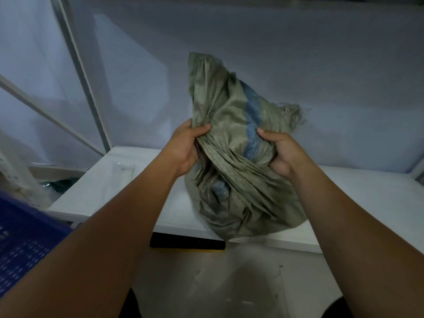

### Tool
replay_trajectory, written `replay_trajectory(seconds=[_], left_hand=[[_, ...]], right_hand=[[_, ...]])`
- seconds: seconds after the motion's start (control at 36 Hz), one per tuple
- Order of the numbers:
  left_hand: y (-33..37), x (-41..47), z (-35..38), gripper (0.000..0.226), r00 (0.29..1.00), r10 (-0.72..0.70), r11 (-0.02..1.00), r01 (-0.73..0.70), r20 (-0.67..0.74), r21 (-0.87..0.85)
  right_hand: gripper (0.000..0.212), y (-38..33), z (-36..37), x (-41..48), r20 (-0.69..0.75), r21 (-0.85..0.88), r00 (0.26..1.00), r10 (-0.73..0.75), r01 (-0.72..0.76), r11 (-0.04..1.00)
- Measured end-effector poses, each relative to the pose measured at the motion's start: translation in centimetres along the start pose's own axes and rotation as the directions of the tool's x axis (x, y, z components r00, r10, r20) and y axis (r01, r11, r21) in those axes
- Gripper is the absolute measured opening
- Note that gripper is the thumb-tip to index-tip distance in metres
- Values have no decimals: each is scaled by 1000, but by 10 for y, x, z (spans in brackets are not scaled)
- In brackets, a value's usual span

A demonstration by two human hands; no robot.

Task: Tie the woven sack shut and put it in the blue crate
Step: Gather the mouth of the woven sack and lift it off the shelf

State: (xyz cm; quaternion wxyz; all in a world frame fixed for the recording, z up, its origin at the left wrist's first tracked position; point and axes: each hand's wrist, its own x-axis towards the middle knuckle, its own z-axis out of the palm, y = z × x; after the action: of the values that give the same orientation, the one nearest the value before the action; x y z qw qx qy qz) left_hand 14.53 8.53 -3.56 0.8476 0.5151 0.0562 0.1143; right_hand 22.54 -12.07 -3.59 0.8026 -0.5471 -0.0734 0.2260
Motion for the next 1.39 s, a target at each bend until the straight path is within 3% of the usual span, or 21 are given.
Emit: replay_trajectory(seconds=[0.19,0.39,0.47,0.53,0.61,0.69,0.75,0.83,0.92,1.0,1.08,1.17,1.19,1.25,1.39], left_hand=[[-12,3,-16,26,982,-11,980,48,-189,194],[-12,7,-12,22,973,-12,986,50,-231,157],[-12,5,-10,16,960,3,986,43,-282,159],[-13,3,-8,9,944,22,989,28,-329,147],[-18,3,-4,10,914,65,993,-20,-400,116],[-22,1,5,9,898,94,992,-46,-429,121],[-24,-2,17,23,911,115,985,-54,-396,162],[-21,-17,50,58,973,50,998,-38,-223,58],[-21,-24,73,85,991,-94,985,78,-96,-155],[-15,-24,71,89,991,-130,991,130,9,-40],[-13,-22,65,77,993,-116,990,116,-7,86],[-18,-11,56,30,976,114,958,-59,-183,281],[-18,-8,51,24,952,194,927,-99,-236,362],[-16,-7,43,41,932,237,900,-105,-274,422],[-11,-5,32,115,992,-27,902,78,-125,425]], right_hand=[[49,13,-7,17,-223,-191,968,-111,68,979],[47,14,-9,26,-337,-209,933,-127,57,976],[68,17,-8,25,-438,-352,881,-178,15,936],[70,21,-6,21,-470,-502,832,-294,22,864],[45,24,6,12,-347,-626,804,-483,185,757],[37,22,31,6,-116,-632,896,-429,267,727],[61,24,47,4,10,-575,969,-248,208,791],[82,30,63,0,163,-323,986,-38,90,942],[59,29,65,-2,196,-239,980,-44,91,967],[47,23,55,0,90,-136,992,-91,103,985],[49,13,45,4,-54,-69,992,-112,109,992],[56,6,37,1,-122,5,989,-78,80,997],[59,4,34,-1,-117,40,991,-61,66,997],[62,0,32,-7,-79,106,996,-40,48,993],[29,-9,24,-17,20,285,997,-80,71,956]])
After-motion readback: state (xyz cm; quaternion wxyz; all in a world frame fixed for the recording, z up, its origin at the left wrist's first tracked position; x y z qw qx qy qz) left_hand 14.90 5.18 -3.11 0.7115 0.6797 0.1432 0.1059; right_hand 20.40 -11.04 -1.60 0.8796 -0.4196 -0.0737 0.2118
